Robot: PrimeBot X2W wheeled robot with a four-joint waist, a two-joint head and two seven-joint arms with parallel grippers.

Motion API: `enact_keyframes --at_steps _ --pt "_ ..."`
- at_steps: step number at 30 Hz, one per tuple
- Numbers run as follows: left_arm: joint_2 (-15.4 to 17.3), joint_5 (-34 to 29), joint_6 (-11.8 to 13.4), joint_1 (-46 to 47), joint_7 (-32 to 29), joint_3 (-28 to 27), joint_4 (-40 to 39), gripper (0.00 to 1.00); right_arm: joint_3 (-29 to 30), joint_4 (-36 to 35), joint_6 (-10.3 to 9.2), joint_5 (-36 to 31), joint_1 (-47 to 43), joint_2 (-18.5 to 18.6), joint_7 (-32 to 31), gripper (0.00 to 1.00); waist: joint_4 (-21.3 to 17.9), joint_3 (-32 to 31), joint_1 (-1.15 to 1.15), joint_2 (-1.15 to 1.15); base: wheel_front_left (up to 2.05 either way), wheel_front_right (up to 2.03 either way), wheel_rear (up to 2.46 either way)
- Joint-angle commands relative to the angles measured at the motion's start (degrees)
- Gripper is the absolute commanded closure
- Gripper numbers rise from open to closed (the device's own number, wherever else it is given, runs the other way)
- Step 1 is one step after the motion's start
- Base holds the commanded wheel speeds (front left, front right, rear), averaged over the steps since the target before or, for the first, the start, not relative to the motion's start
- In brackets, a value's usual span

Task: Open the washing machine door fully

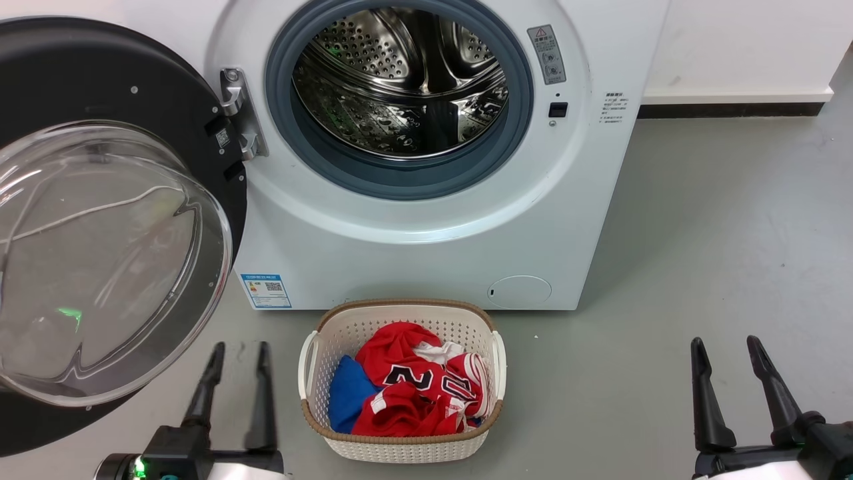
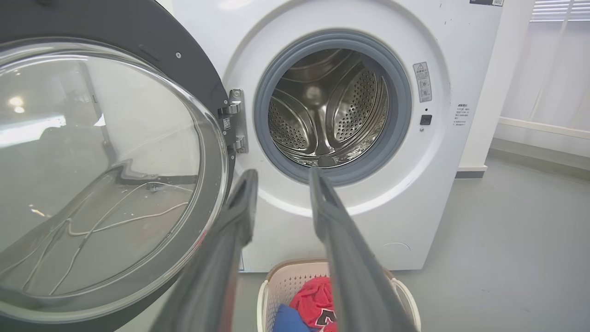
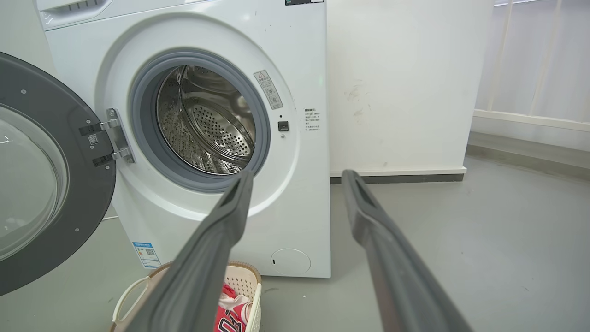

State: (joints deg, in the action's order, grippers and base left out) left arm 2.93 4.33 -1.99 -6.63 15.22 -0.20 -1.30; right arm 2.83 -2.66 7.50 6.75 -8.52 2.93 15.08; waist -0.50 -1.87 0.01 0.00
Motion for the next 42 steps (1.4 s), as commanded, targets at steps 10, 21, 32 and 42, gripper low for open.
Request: enact_keyframes --at_steps 10,21,32,42 --pt "-0.06 0.35 1.48 -0.61 -0.13 1.11 -0.34 0.00 -0.01 -0.25 -0.01 0.15 -0.58 -0.10 0.12 0.00 0.17 0.00 -0.01 0.00 0.00 0.00 0.00" --pt "-0.02 0.48 1.64 -0.77 0.01 1.66 2.32 1.00 -0.22 2.30 0.00 0.36 -0.44 -0.01 -0.07 1.00 0.13 -0.08 -0.01 0.00 0.00 0.00 0.00" --pt "0.53 14.20 0.62 1.22 -2.61 1.21 4.07 1.00 -0.65 4.21 0.00 13.96 1.77 0.74 -2.46 1.00 0.16 0.11 -0.01 0.00 0.00 0.00 0.00" --pt "0.89 24.03 -0.18 2.82 -4.61 0.79 5.68 1.00 -0.81 5.77 0.00 23.65 3.51 1.19 -4.31 1.00 0.18 0.26 -0.01 0.00 0.00 0.00 0.00"
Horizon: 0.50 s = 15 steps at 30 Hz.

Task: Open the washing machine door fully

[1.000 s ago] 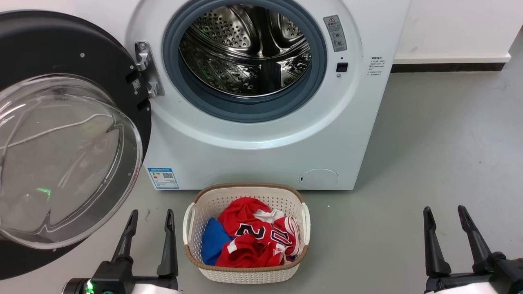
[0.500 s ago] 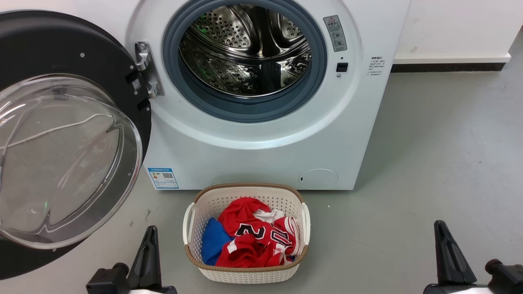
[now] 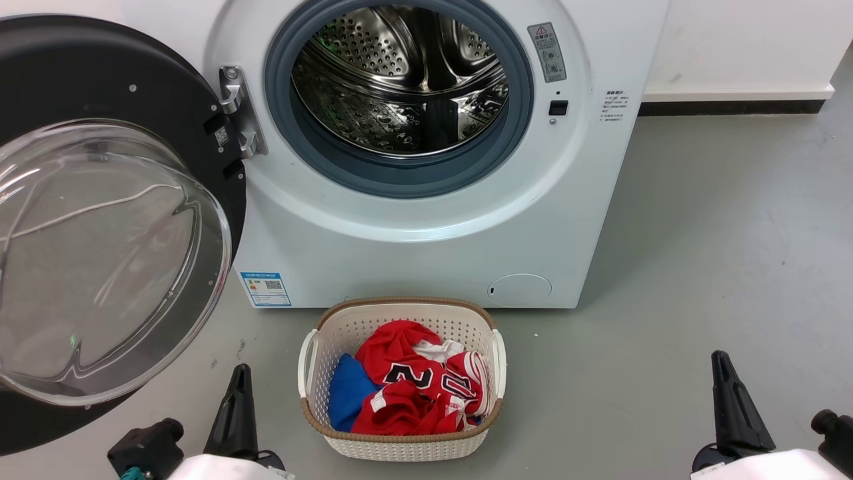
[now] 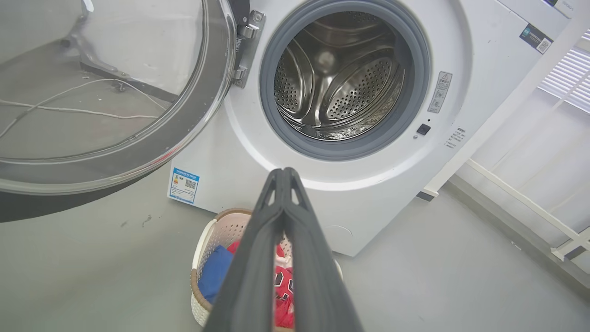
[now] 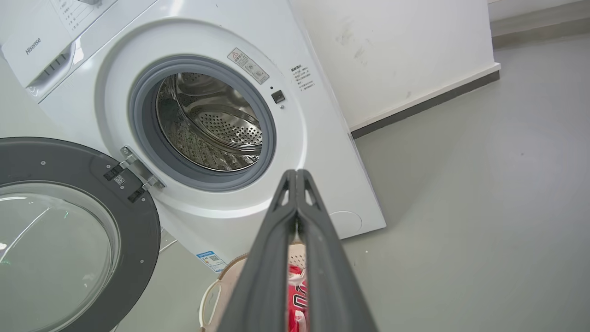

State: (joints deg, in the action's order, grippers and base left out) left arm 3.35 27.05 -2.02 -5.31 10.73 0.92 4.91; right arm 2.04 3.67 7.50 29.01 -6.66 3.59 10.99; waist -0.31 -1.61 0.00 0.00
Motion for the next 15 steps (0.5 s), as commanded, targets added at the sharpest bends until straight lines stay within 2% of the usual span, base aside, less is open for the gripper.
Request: enact_keyframes --at_steps 1,15 --pt "0.57 4.36 -0.43 2.05 -0.75 -0.47 -0.04 1.00 -0.04 -0.10 0.00 4.40 2.17 0.64 -0.84 1.00 0.01 0.06 0.00 0.00 0.00 0.00 0.00" --pt "0.90 17.20 -1.49 4.04 -3.53 -1.20 1.69 1.00 0.04 1.92 0.00 16.97 4.42 1.02 -3.50 1.00 0.05 0.30 0.00 0.00 0.00 0.00 0.00"
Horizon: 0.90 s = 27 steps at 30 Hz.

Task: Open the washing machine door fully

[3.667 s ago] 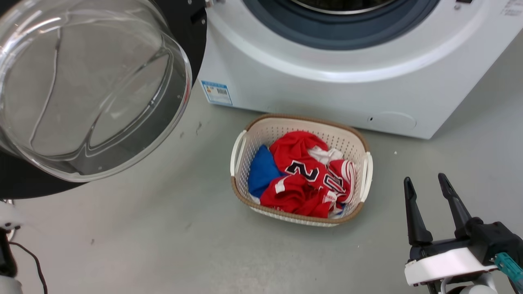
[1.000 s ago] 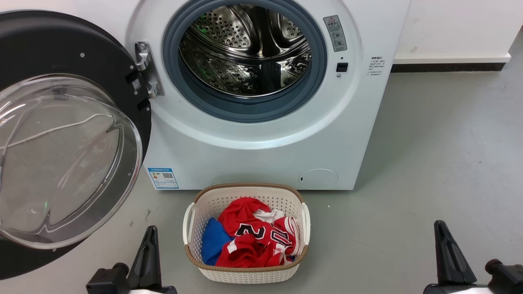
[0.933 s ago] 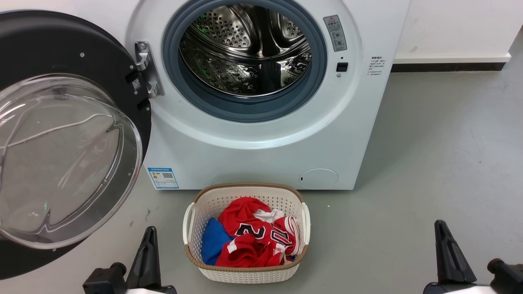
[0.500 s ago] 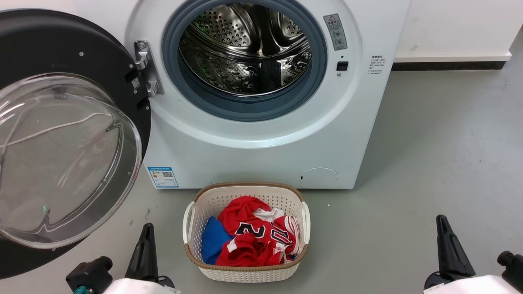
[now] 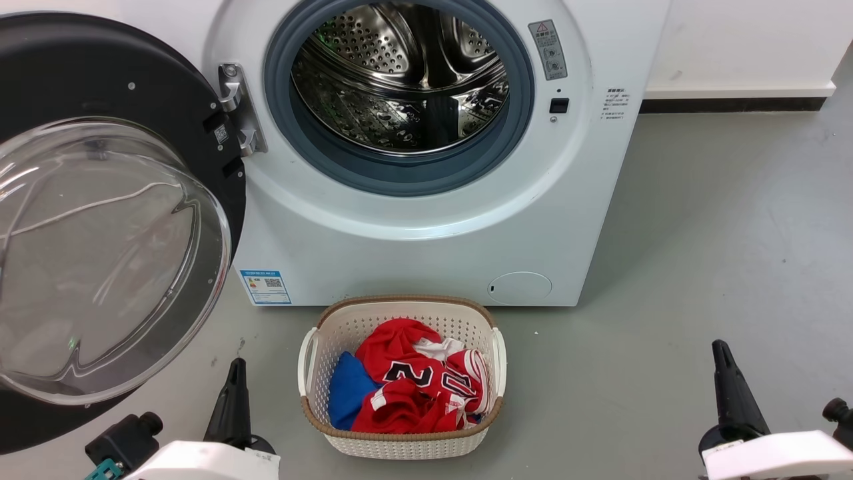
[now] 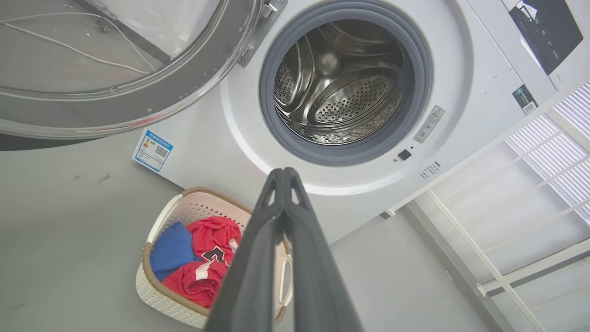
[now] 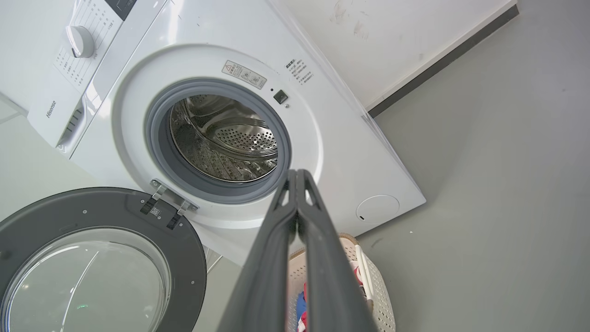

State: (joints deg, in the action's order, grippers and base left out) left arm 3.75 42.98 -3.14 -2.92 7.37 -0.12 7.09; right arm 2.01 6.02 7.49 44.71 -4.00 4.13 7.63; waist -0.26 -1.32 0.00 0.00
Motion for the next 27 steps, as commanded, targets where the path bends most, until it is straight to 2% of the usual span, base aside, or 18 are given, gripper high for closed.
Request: enact_keyframes --at_steps 1,27 --pt "0.51 2.11 -0.43 1.79 -0.36 -0.23 -0.39 1.00 0.09 -0.28 0.01 2.13 1.88 0.50 -0.33 1.00 0.01 0.02 0.00 0.00 0.00 0.00 0.00" --pt "0.65 22.27 -2.11 4.94 -5.19 -1.84 2.53 1.00 0.72 3.01 0.01 21.77 5.43 0.72 -5.13 1.00 0.09 0.50 0.00 0.00 0.00 0.00 0.00"
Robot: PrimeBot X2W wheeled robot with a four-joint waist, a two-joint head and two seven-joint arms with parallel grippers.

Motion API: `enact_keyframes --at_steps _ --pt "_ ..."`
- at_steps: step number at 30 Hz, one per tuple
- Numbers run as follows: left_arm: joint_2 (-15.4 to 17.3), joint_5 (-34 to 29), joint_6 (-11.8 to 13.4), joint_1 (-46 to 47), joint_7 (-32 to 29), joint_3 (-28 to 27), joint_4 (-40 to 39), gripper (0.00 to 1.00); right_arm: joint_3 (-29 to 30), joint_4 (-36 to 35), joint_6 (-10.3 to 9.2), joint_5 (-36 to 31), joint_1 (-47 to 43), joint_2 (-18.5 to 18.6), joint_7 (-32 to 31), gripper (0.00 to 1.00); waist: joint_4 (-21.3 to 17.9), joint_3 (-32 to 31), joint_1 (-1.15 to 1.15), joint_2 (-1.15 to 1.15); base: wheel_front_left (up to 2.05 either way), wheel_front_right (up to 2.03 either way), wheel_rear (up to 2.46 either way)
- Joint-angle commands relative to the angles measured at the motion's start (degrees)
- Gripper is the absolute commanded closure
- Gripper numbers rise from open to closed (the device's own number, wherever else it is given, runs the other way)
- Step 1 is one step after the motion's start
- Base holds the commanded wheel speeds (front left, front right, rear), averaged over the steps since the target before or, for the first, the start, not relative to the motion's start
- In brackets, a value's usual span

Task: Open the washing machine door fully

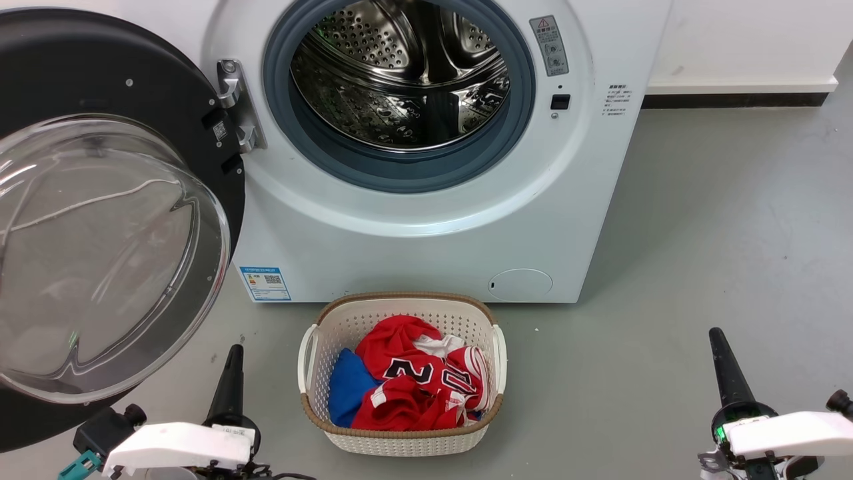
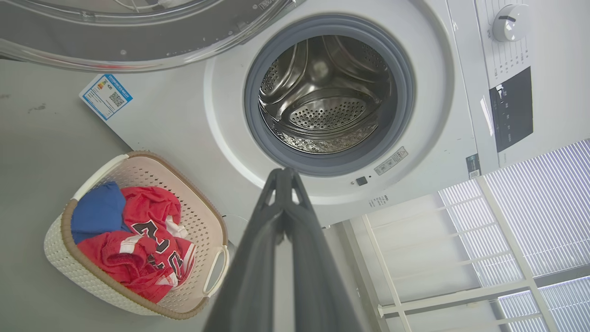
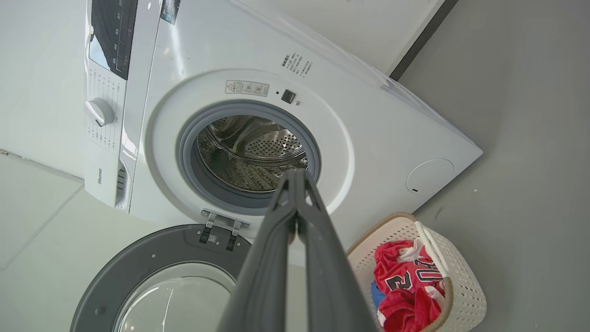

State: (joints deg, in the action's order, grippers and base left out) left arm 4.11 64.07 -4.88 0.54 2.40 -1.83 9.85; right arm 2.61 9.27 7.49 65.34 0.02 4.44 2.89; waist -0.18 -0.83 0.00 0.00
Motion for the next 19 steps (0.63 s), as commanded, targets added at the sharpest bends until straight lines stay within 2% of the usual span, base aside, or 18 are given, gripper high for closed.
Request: enact_keyframes --at_steps 1,19 --pt "0.29 1.80 -0.38 1.59 -0.39 -0.19 -0.13 1.00 0.14 -0.13 0.01 1.76 1.56 0.40 -0.51 1.00 0.01 0.03 0.00 0.00 0.00 0.00 0.00" --pt "0.21 12.03 -1.28 3.13 -3.05 -1.29 1.44 1.00 0.71 1.62 0.01 11.69 3.28 0.31 -3.12 1.00 0.06 0.33 0.00 0.00 0.00 0.00 0.00"
